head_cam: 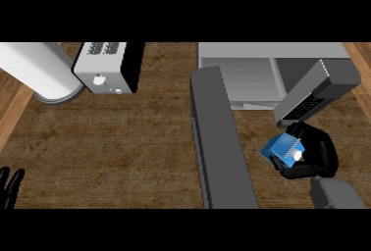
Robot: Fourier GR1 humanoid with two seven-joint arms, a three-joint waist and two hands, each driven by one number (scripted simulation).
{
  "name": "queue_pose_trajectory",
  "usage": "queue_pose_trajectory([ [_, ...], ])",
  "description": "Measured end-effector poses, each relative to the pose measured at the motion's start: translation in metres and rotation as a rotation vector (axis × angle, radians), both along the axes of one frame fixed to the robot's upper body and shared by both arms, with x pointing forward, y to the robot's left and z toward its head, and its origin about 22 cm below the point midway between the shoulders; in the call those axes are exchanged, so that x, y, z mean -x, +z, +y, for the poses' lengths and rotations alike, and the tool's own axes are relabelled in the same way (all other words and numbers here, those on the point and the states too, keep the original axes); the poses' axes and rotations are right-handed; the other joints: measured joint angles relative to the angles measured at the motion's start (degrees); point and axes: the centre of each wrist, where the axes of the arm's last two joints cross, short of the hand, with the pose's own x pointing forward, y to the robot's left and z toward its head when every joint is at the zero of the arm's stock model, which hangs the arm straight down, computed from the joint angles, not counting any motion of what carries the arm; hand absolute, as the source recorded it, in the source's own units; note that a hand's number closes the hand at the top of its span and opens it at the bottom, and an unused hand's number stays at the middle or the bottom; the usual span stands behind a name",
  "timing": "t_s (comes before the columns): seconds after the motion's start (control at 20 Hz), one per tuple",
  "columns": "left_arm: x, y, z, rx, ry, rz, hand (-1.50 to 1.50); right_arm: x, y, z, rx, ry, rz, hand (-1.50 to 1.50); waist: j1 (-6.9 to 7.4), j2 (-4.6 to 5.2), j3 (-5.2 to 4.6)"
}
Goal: Pick up the milk, place it into the microwave and close the microwave
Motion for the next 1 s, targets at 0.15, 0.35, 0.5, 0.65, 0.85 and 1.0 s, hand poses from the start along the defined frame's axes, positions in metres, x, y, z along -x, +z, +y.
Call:
queue_pose_trajectory([
  [0.15, 0.000, 0.003, 0.001, 0.002, 0.007, 0.007, -1.50, -0.007, 0.020, 0.014, 0.037, -0.002, -0.005, 1.50, -0.10, -0.02, -0.01],
  [0.35, 0.002, -0.002, 0.003, -0.005, 0.012, 0.007, -1.50, -0.025, 0.032, 0.031, 0.096, -0.030, -0.004, 1.50, 0.14, 0.02, -0.01],
  [0.5, -0.004, -0.007, 0.010, 0.000, 0.017, 0.007, -1.50, -0.046, 0.042, 0.052, 0.125, -0.041, 0.006, 1.50, 0.28, 0.10, 0.01],
  [0.65, -0.006, -0.007, 0.013, -0.002, 0.019, 0.013, -1.50, -0.068, 0.054, 0.066, 0.159, -0.051, 0.026, 1.50, 0.49, 0.17, 0.02],
  [0.85, -0.004, -0.010, 0.014, -0.002, 0.009, 0.015, -1.50, -0.097, 0.061, 0.079, 0.179, -0.059, 0.054, 1.50, 0.97, 0.30, 0.04],
  [1.0, -0.004, -0.009, 0.019, -0.005, 0.002, 0.014, -1.50, -0.117, 0.065, 0.086, 0.190, -0.059, 0.056, 1.50, 1.29, 0.46, 0.06],
])
